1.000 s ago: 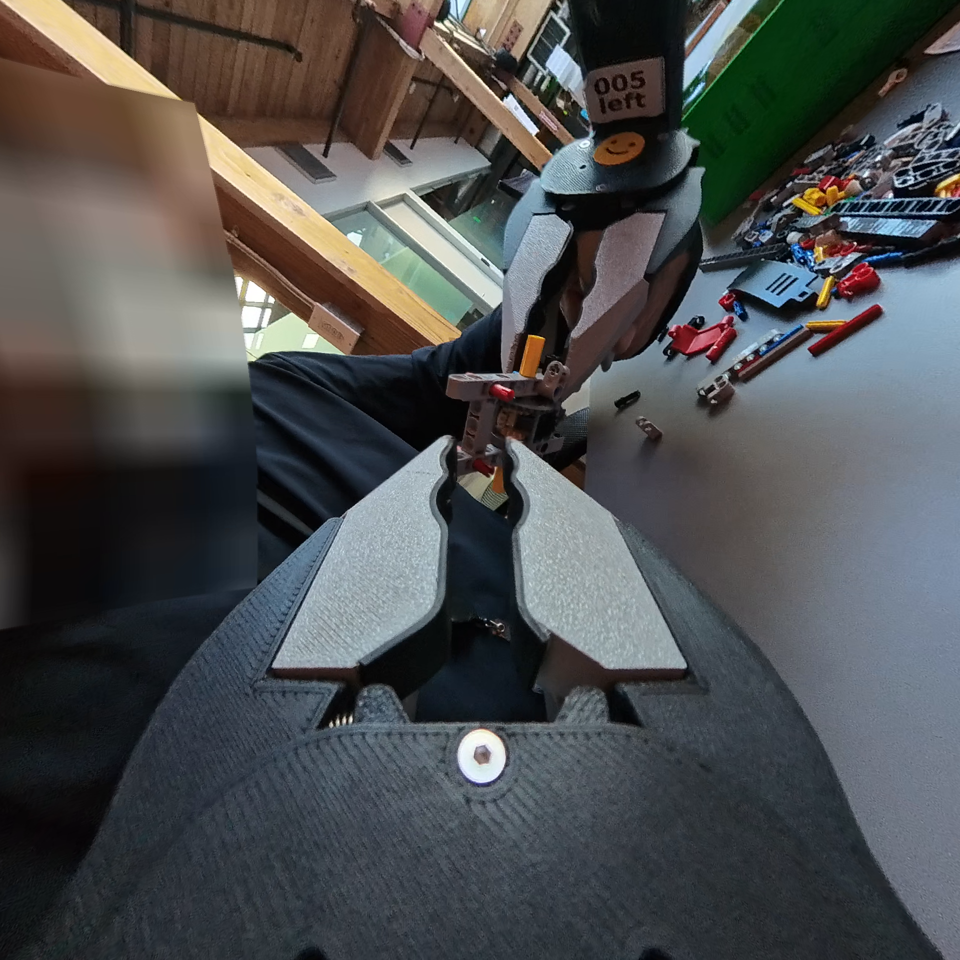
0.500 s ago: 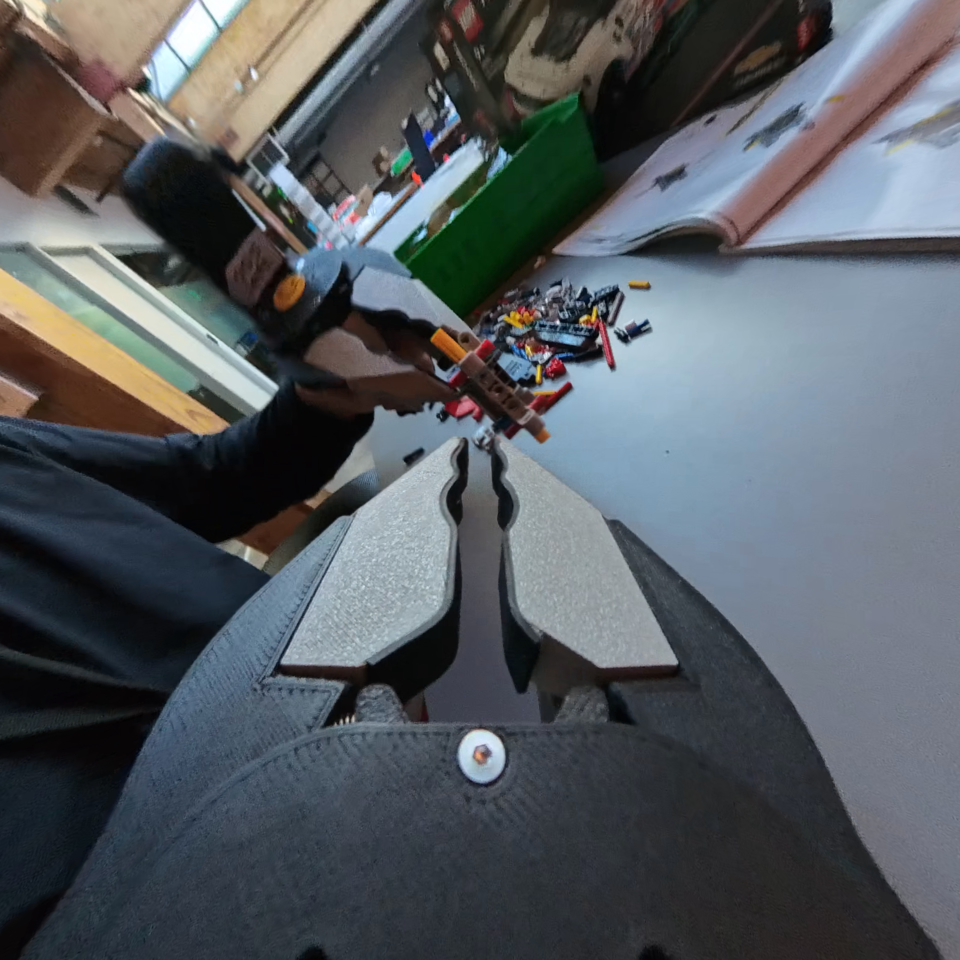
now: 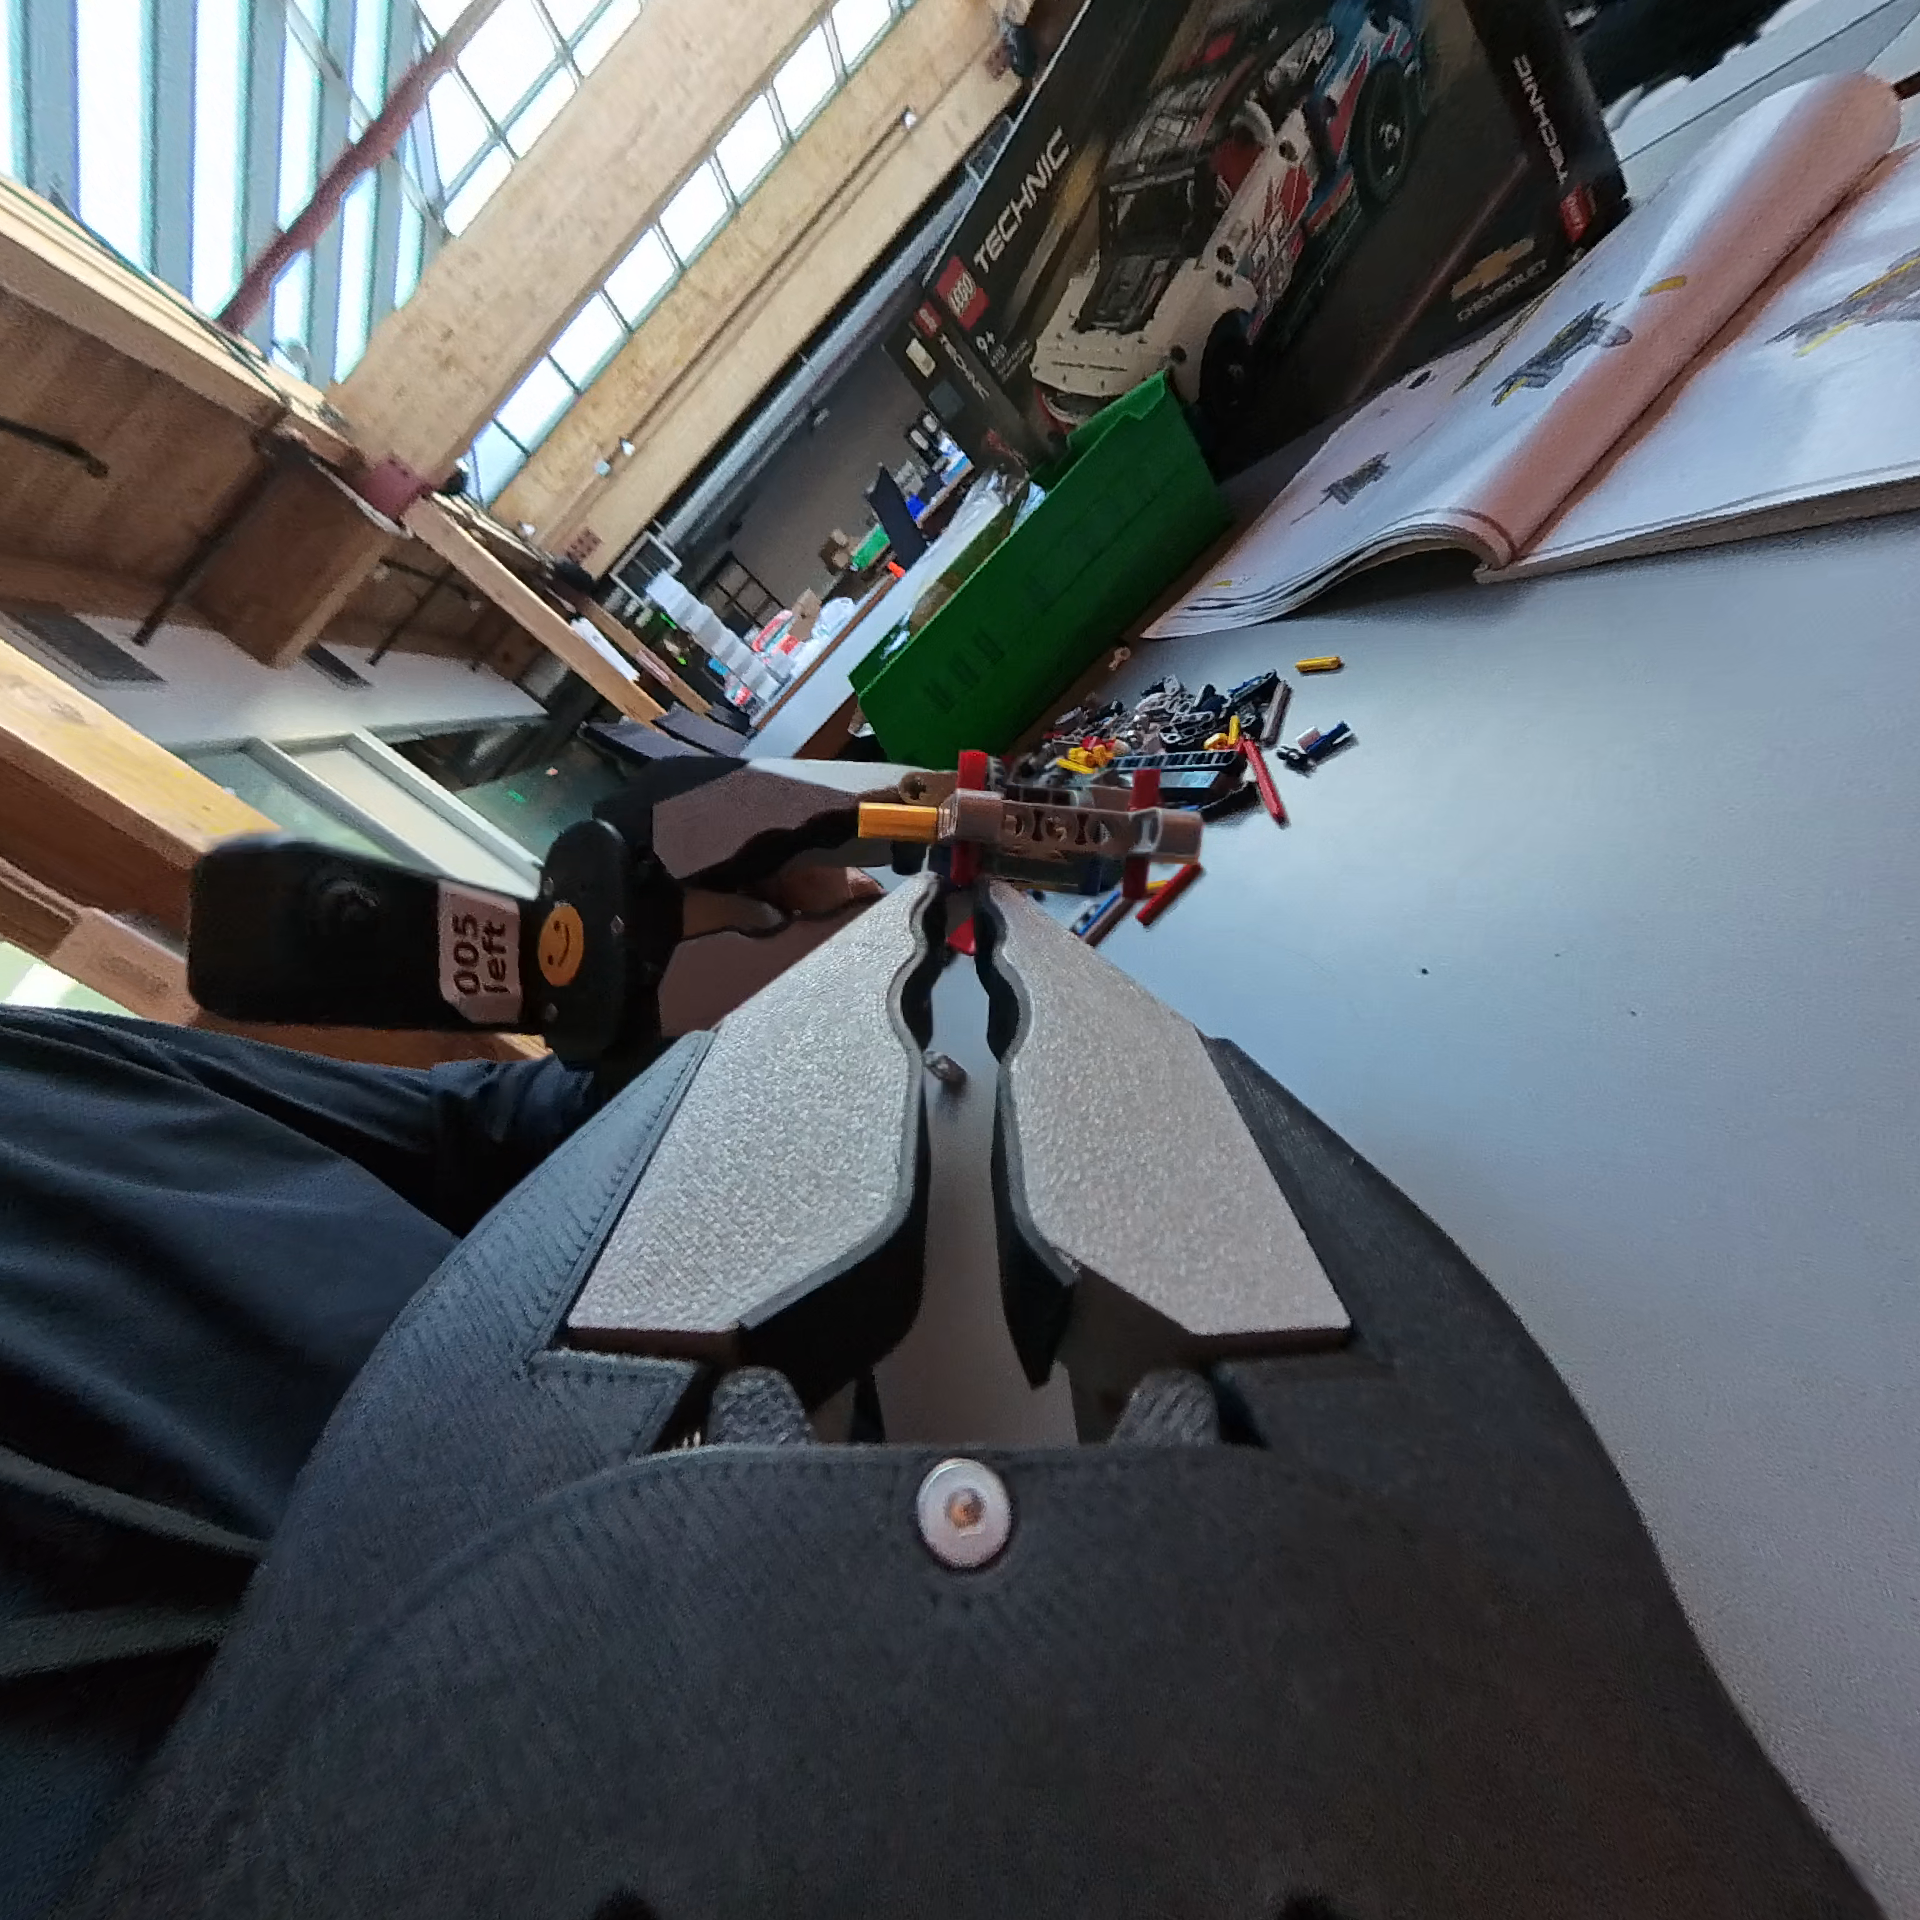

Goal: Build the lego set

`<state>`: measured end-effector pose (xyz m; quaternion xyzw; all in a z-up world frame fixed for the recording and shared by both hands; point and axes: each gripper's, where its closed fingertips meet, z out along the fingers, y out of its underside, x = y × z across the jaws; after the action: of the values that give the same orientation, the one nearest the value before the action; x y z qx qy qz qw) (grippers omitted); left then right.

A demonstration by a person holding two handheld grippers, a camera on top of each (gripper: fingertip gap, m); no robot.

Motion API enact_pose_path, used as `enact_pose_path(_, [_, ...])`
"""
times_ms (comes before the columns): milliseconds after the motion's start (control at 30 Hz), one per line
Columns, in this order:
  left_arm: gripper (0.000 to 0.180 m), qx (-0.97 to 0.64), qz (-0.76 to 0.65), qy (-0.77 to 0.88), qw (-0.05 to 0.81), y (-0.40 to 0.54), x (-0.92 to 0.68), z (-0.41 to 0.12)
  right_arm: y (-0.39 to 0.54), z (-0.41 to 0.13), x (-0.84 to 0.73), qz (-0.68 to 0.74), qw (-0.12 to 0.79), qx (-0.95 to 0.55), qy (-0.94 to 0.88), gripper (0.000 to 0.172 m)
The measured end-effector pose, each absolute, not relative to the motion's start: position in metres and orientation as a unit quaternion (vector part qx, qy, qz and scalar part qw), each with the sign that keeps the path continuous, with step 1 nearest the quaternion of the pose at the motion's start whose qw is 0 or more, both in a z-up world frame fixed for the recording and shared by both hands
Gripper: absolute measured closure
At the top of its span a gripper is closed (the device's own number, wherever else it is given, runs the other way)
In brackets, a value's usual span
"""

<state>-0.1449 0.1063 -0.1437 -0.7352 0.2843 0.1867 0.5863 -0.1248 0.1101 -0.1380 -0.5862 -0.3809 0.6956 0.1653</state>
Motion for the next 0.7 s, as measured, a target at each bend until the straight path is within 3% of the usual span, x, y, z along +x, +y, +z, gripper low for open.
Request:
enact_pose_path(333, [0.164,-0.746,0.182,0.283,0.574,0.102,-0.141,-0.159,0.109,-0.147,-0.126,0.674,0.183,-0.589,-0.407,0.172])
enact_pose_path(433, [0.160,-0.759,0.093,0.280,0.580,0.093,-0.135,-0.151,0.110,-0.147,-0.124,0.645,0.209,-0.586,-0.445,0.171])
enact_pose_path(700, [0.164,-0.796,-0.077,0.349,0.489,0.078,-0.132,-0.131,0.091,-0.163,-0.124,0.487,0.267,-0.551,-0.623,0.171])
